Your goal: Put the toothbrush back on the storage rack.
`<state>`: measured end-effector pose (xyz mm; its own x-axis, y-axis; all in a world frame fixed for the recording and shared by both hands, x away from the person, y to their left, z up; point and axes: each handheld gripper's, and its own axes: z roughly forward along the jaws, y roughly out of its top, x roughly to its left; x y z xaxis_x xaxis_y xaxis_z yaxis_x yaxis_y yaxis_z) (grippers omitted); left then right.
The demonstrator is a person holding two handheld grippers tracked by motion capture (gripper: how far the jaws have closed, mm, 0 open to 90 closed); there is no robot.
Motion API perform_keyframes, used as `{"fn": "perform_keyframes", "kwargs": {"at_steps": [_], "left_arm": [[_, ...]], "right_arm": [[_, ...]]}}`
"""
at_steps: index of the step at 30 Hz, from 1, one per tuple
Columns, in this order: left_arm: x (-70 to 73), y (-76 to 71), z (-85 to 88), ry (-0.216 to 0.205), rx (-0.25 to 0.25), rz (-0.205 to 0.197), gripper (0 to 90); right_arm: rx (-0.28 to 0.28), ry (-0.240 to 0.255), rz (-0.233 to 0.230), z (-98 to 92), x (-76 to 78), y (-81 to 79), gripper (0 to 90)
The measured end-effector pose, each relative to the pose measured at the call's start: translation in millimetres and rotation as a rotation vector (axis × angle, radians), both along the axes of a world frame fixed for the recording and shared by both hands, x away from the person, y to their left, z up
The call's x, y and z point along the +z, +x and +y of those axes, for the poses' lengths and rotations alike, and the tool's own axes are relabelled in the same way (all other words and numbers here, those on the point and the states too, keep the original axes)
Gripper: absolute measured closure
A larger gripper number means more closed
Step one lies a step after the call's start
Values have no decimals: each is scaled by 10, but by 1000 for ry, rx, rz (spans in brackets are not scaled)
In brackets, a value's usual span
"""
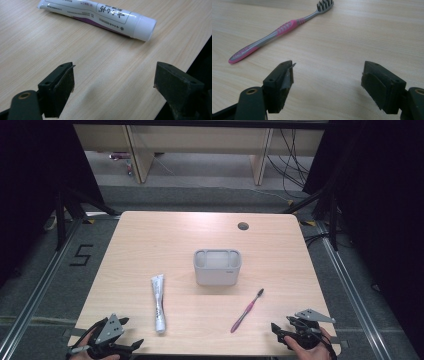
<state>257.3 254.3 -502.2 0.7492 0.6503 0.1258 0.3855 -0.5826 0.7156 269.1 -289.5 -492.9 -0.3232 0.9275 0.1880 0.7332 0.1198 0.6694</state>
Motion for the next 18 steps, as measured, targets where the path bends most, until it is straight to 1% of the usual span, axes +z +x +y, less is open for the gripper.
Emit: {"fn": "perform_keyframes", "kwargs": {"at_steps": [1, 2, 3, 4, 5, 6, 7, 8, 9, 10, 11, 12, 13, 14, 15, 16, 18], "left_arm": [[-10, -1, -8, -12, 0, 2, 160], [-13, 4, -5, -1, 2, -1, 159], [-13, 4, -5, -1, 2, -1, 159], [-6, 2, -1, 0, 4, 5, 160], [-6, 2, -1, 0, 4, 5, 159], [-3, 5, 3, 2, -1, 3, 159], [-10, -2, -3, -19, 7, -4, 159], [-14, -3, -6, -27, 12, -2, 159], [-1, 3, 5, -2, 4, 0, 159], [0, 3, 3, -2, 2, 0, 159], [-6, -3, -6, -10, 7, -1, 160], [-5, -7, -8, -14, 1, 3, 159], [-17, -16, -18, -30, 18, 6, 159], [3, -14, -5, -3, 9, 10, 159], [5, -2, -1, -2, -4, -3, 159], [7, -2, 6, 4, -1, 5, 159], [0, 1, 4, -11, 1, -1, 159]], "right_arm": [[0, 0, 4, 1, 2, 0, 260], [27, -24, -24, -7, -1, 20, 265], [13, -1, -10, 17, 0, 10, 270], [6, 6, 0, 37, 4, 9, 271], [6, 6, 0, 37, 4, 9, 271], [4, -11, 0, 45, 14, 14, 271], [34, -20, -37, 31, 9, 44, 276], [32, -14, -24, 50, 21, 44, 278], [13, -3, 9, 84, 52, 24, 282], [13, -3, 9, 84, 52, 24, 282], [51, -18, -21, 67, 42, 56, 288], [43, -40, -13, 87, 50, 64, 292], [42, -31, 0, 124, 77, 64, 293], [42, -31, 0, 124, 77, 64, 293], [50, -18, -21, 142, 66, 79, 293], [76, -32, -24, 135, 72, 100, 293], [73, -18, -14, 167, 91, 121, 294]]}}
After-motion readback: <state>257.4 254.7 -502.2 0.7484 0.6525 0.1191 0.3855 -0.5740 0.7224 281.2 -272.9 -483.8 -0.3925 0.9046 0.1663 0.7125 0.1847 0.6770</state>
